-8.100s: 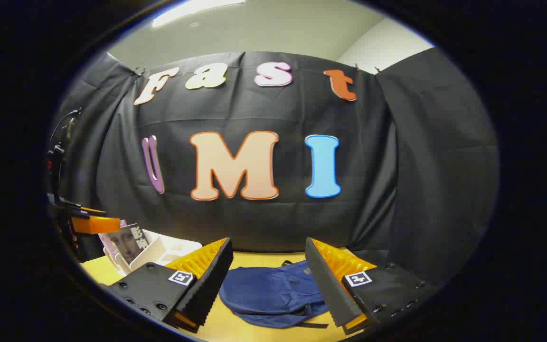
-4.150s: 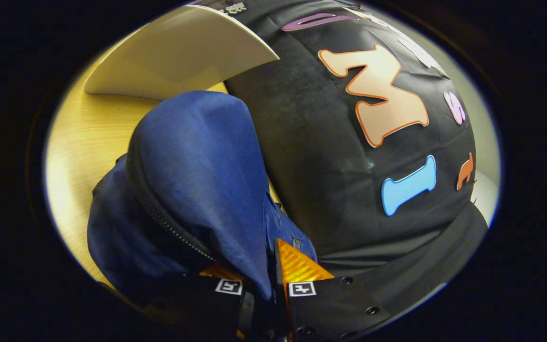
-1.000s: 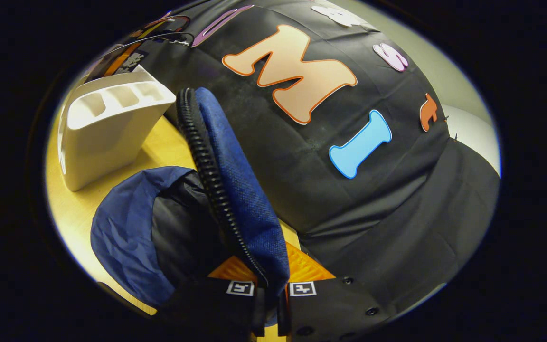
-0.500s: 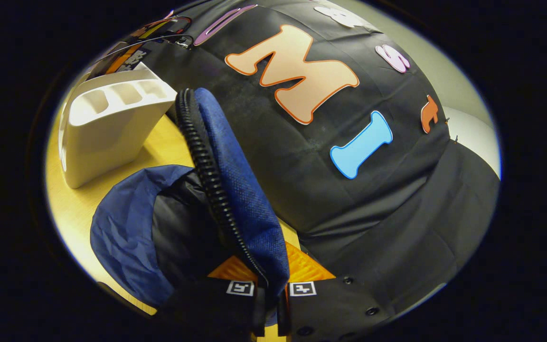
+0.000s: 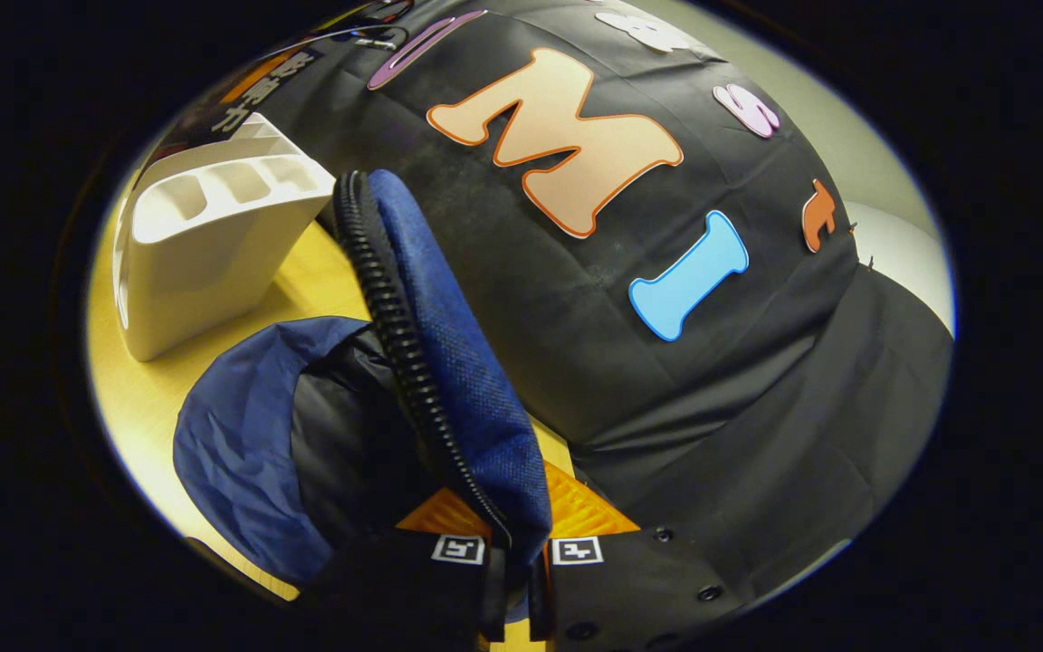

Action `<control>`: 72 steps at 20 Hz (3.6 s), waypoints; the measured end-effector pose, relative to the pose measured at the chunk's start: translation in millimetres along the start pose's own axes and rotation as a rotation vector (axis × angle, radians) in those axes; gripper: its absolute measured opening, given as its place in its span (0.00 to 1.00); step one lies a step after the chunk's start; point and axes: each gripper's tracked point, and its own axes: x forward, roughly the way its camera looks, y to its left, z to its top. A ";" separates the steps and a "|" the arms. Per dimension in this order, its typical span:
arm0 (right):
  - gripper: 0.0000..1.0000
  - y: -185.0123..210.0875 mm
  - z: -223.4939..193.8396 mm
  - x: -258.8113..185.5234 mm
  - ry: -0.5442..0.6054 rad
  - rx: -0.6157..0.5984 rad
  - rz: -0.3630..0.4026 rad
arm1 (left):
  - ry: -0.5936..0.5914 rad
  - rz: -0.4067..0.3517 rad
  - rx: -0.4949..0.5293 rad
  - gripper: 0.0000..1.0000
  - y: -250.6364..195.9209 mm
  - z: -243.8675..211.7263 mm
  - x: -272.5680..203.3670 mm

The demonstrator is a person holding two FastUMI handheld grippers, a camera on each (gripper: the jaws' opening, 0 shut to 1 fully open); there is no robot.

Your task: Open the schoolbag, grab two books from the bookshelf and put them into the schoolbag.

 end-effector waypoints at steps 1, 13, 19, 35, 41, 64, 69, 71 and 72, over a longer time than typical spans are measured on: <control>0.13 0.4 -1.1 -0.3 -0.002 0.005 0.003 | -0.005 -0.008 -0.019 0.39 -0.8 -3.6 -11.9; 0.10 -5.5 -2.2 -3.7 -0.009 0.048 0.011 | -0.160 -0.189 -0.041 0.38 -65.4 -45.9 -118.1; 0.10 -11.4 -3.4 -5.2 0.007 0.108 0.010 | -0.171 -0.457 0.000 0.38 -161.2 -58.7 -107.9; 0.13 -20.0 0.1 -6.1 -0.003 0.205 0.056 | -0.207 -0.744 -0.089 0.37 -324.3 -50.7 45.9; 0.13 -28.1 3.8 -6.4 -0.032 0.253 0.071 | -0.211 -0.809 -0.089 0.37 -369.8 -52.1 76.6; 0.13 -25.4 8.8 -2.5 -0.080 0.266 0.129 | -0.064 -1.061 -0.253 0.49 -492.1 -39.7 197.5; 0.10 -26.9 6.9 -1.8 -0.077 0.244 0.120 | -0.114 -0.936 -0.161 0.73 -462.4 -49.5 192.1; 0.10 -27.2 6.4 -2.1 -0.077 0.238 0.119 | -0.147 -0.893 -0.110 0.72 -447.6 -55.8 180.4; 0.13 -27.0 5.2 -2.1 -0.076 0.239 0.118 | -0.167 -0.870 -0.085 0.85 -440.5 -58.1 175.2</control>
